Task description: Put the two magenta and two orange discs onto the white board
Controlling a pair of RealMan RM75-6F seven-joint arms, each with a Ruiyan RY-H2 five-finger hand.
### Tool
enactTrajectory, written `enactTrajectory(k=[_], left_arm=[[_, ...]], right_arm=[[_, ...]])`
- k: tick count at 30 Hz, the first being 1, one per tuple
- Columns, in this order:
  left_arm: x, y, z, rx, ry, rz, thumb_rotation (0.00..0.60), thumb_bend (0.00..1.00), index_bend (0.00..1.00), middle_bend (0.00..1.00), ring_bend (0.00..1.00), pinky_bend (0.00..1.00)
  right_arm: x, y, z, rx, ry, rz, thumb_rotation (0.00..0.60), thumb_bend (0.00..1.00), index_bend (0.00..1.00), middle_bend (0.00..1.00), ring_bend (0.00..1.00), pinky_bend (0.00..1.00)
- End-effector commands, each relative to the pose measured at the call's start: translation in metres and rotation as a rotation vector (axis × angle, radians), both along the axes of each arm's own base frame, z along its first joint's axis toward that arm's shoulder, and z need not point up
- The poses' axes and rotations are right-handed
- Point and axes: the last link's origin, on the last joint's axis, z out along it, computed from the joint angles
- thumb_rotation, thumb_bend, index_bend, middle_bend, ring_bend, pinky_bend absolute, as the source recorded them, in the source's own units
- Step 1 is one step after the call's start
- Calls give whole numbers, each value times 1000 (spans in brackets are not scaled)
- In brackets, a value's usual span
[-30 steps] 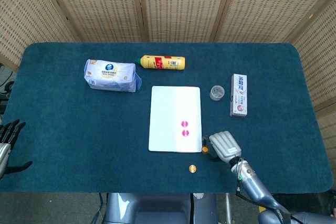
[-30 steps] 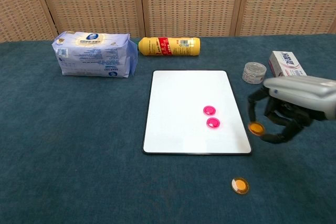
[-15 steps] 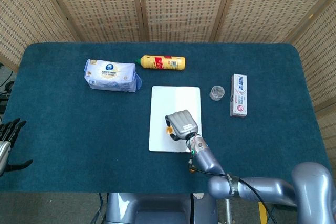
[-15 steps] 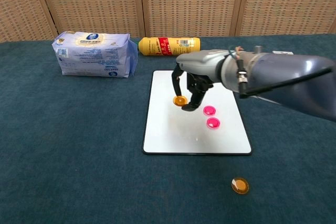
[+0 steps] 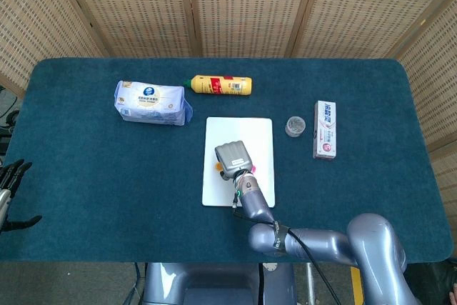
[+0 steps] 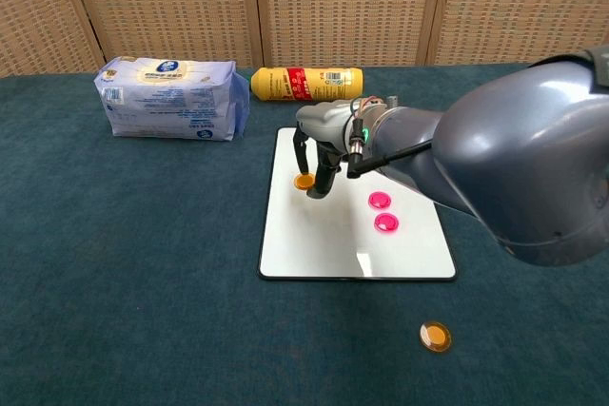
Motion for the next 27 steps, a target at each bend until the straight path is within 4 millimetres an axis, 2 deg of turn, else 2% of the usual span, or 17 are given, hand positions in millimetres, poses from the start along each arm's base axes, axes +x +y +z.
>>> enactTrajectory(k=[1,8,11,18,27], left_arm=[[0,0,0,0,-1,-2,600,0,0,0,0,0],[0,-1,1,5,0,-4,600,0,0,0,0,0],[0,0,0,0,3,-6,600,0,0,0,0,0],[3,-3,-2,-7,5,-22,600,0,0,0,0,0],[7,-8,-4,-7,12,-40,600,0,0,0,0,0]], right_arm=[[0,0,1,-4,-4,-4,600,337,270,856,875,1000],[-2,1,13,-21,-10,10,600,337,260,856,875,1000],[-14,19,31,-19,-32,45,600,337,260,856,875,1000],[-67,72,70,36,-56,83,600,337,277,856,875,1000],[-100,111,84,119,-85,98,600,337,316,858,875,1000]])
